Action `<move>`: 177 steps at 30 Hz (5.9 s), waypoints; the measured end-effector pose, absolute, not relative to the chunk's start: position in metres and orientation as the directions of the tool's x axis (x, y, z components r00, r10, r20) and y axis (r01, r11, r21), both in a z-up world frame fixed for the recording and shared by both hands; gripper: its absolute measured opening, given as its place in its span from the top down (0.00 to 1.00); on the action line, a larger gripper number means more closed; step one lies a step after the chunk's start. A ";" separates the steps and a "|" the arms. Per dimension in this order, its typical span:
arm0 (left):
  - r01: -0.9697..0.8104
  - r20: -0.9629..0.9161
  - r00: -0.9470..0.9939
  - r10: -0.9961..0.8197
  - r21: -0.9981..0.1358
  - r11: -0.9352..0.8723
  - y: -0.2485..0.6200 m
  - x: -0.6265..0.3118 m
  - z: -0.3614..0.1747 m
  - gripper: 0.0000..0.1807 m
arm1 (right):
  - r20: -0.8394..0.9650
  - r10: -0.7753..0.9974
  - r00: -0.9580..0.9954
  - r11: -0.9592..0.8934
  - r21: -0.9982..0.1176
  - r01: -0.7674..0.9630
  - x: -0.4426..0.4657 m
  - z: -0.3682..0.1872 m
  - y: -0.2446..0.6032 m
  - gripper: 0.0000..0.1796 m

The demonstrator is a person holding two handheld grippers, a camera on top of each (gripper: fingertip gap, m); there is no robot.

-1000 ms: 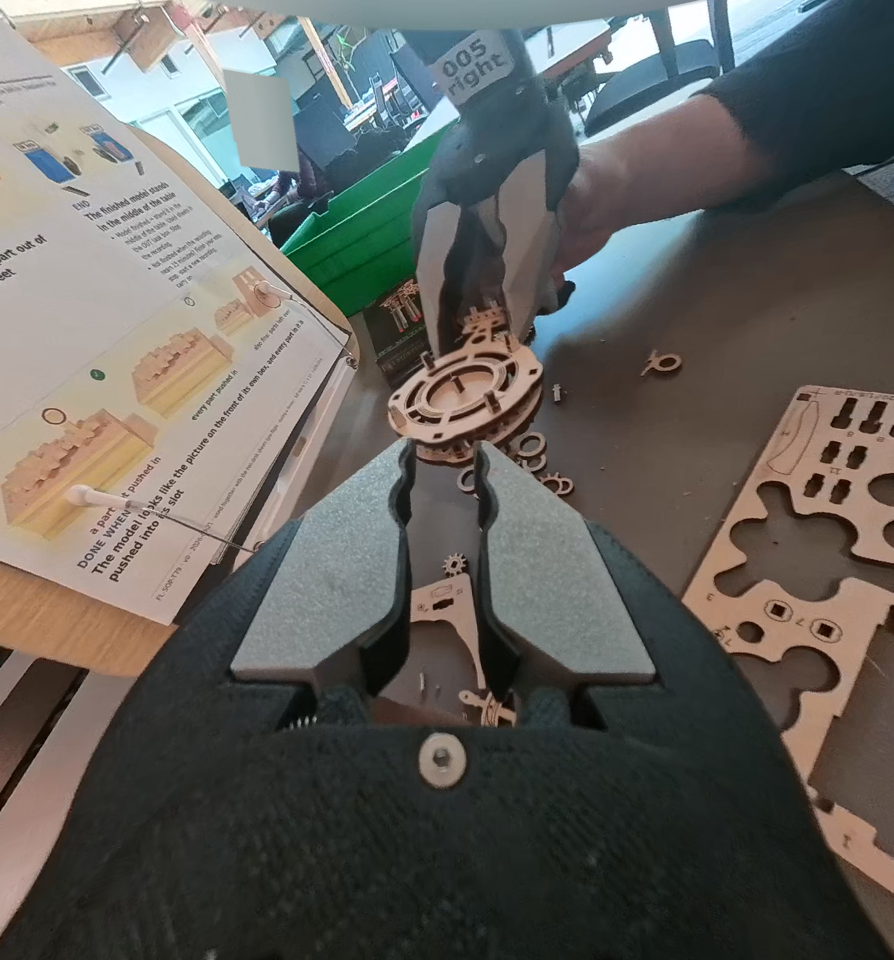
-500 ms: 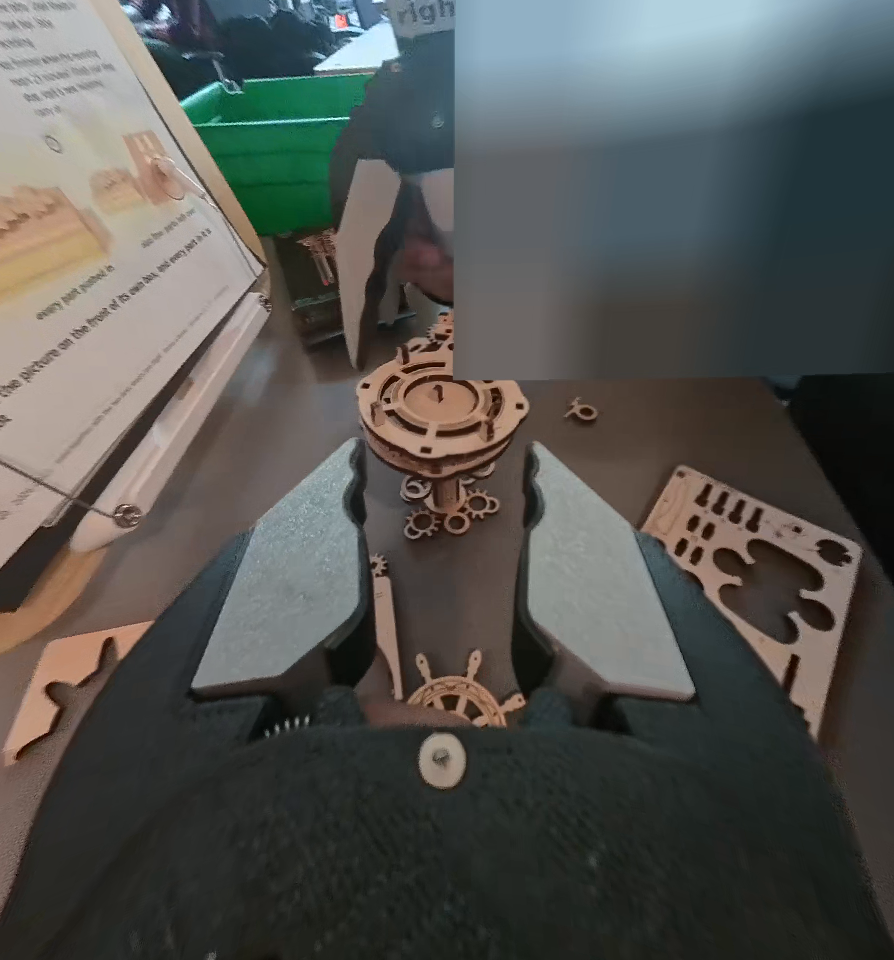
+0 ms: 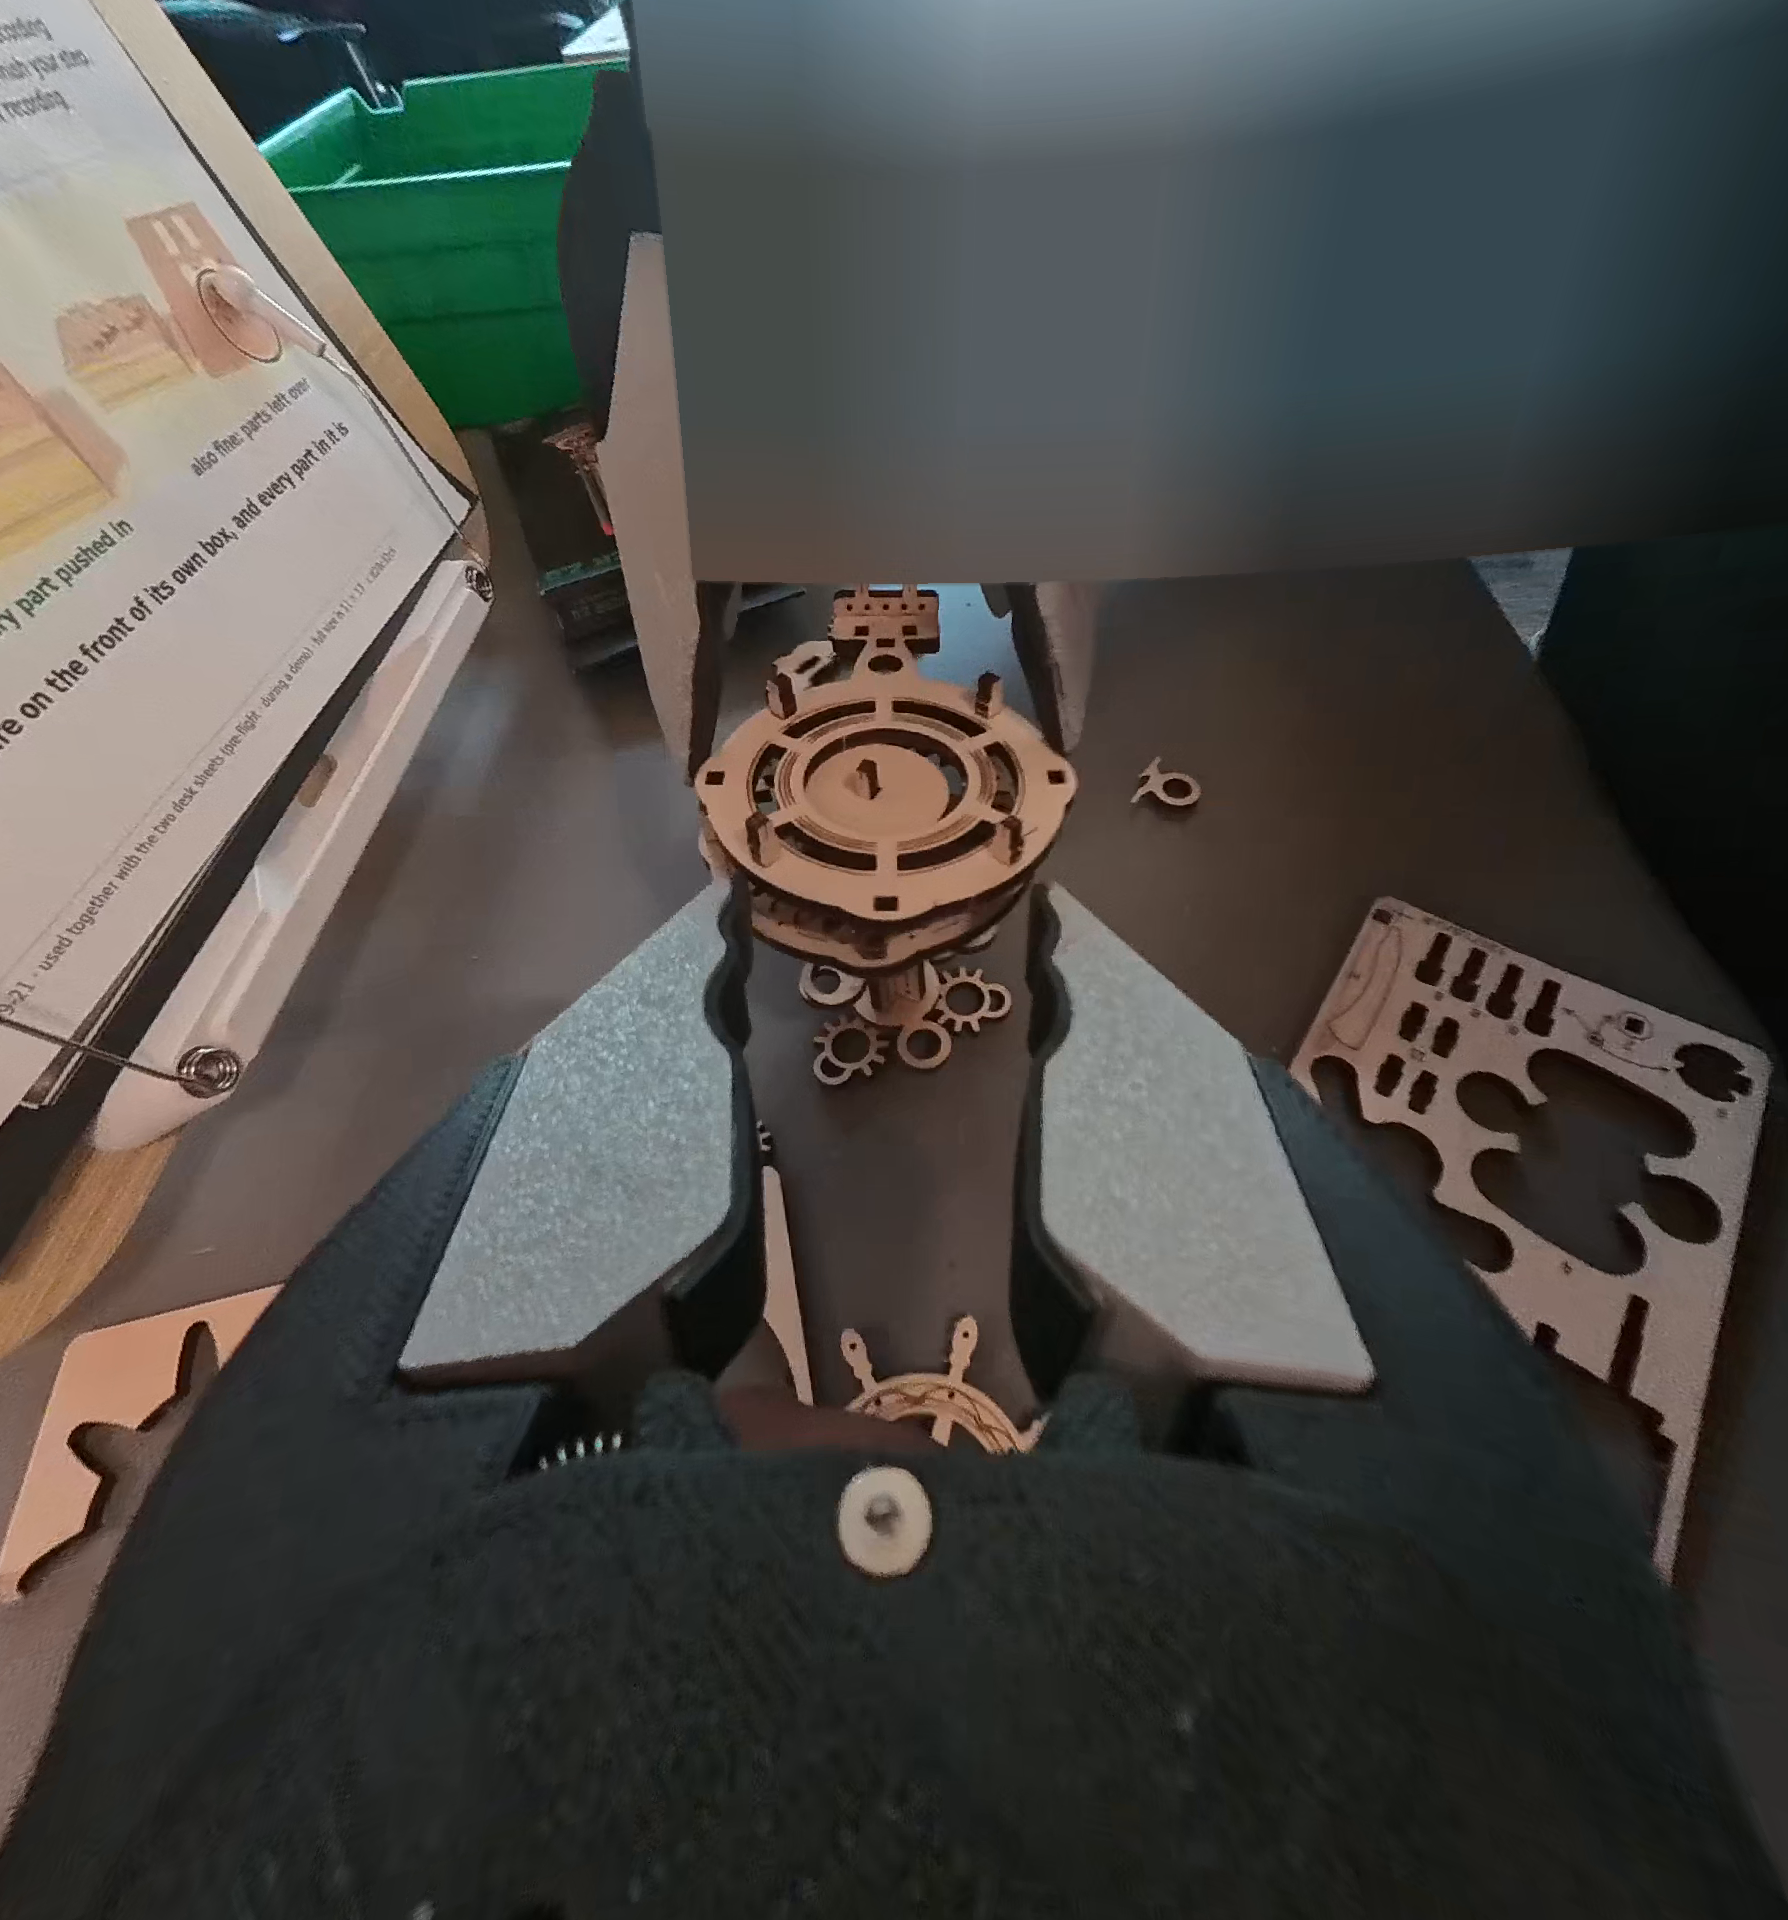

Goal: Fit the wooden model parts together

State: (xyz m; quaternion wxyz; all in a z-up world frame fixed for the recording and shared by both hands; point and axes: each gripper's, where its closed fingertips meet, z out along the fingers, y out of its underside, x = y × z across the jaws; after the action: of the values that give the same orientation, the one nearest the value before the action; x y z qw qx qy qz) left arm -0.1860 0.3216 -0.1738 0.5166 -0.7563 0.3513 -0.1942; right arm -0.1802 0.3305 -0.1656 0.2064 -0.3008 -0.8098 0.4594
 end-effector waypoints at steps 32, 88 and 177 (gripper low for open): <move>-0.285 -0.044 0.682 -0.730 -0.935 -0.210 0.324 -0.188 -0.159 0.73 | 0.060 0.702 -0.710 0.406 -0.852 0.330 -0.180 -0.165 0.334 0.63; -0.270 -0.009 0.594 -0.804 -0.944 -0.189 0.327 -0.203 -0.154 0.78 | 0.054 0.869 -0.492 0.352 -0.767 0.537 -0.187 -0.162 0.339 0.64; -0.337 -0.035 0.586 -0.810 -0.919 -0.204 0.323 -0.201 -0.163 0.79 | 0.111 0.800 -0.590 0.475 -0.716 0.511 -0.186 -0.168 0.336 0.63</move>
State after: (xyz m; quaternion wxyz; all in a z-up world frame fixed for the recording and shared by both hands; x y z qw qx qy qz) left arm -0.2012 0.3229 -0.1631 0.4974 -0.7386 0.3880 -0.2375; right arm -0.1863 0.3357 -0.1679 0.2219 -0.3949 -0.8297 0.3261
